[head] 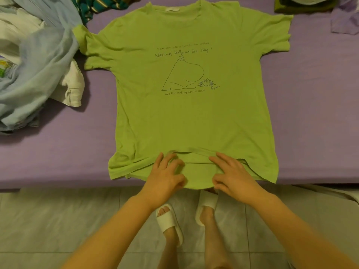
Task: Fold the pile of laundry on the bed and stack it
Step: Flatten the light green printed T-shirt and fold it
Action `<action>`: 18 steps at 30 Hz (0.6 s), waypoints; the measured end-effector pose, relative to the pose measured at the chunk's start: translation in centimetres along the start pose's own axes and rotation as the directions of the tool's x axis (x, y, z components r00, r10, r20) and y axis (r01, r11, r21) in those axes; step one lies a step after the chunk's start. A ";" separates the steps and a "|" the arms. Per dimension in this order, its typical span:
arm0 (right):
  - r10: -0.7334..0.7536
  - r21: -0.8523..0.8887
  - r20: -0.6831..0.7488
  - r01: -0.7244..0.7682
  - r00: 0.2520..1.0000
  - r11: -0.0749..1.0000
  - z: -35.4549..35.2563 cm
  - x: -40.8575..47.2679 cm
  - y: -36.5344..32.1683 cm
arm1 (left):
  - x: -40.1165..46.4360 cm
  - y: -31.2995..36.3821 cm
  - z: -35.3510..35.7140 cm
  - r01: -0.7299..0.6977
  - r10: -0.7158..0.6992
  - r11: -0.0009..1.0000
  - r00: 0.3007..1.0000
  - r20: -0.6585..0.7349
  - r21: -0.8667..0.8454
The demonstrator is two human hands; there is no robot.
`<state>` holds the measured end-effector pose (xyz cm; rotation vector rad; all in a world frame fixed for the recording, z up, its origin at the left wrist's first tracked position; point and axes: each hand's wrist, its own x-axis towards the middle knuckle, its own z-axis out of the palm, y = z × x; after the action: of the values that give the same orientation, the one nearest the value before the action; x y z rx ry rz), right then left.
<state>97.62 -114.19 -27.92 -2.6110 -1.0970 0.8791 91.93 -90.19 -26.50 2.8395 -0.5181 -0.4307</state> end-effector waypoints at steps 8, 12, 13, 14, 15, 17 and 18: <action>0.225 0.031 -0.349 -0.229 0.910 0.973 0.4 -0.4 -0.2 | 1.8 0.4 0.9 0.067 -0.066 0.998 0.996 -0.057 0.013; 0.503 0.092 -0.335 -0.503 0.797 0.859 1.0 -0.8 2.9 | 4.3 -0.7 1.8 0.265 -0.265 0.963 0.964 -0.014 -0.044; 0.540 0.084 -0.285 -0.541 0.792 0.837 1.1 -1.2 3.6 | 4.8 -1.1 2.0 0.324 -0.324 0.946 0.946 0.024 -0.010; 0.557 0.072 -0.253 -0.558 0.791 0.826 1.2 -1.7 4.1 | 5.0 -1.6 2.1 0.370 -0.372 0.928 0.927 0.051 0.041; 0.568 0.054 -0.233 -0.572 0.790 0.818 1.3 -2.4 4.6 | 5.1 -2.0 2.1 0.392 -0.399 0.915 0.915 0.059 0.095; 0.598 0.027 -0.194 -0.605 0.777 0.795 1.3 -4.2 5.4 | 4.6 -3.1 1.7 0.365 -0.388 0.910 0.918 0.087 0.197; 0.601 0.004 -0.173 -0.609 0.781 0.793 1.2 -5.1 5.8 | 4.0 -3.6 1.6 0.331 -0.361 0.919 0.925 0.118 0.214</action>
<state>97.48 -121.95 -28.75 -3.0623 -0.2104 0.7070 96.09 -88.64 -29.89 3.1077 -0.0756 -0.7057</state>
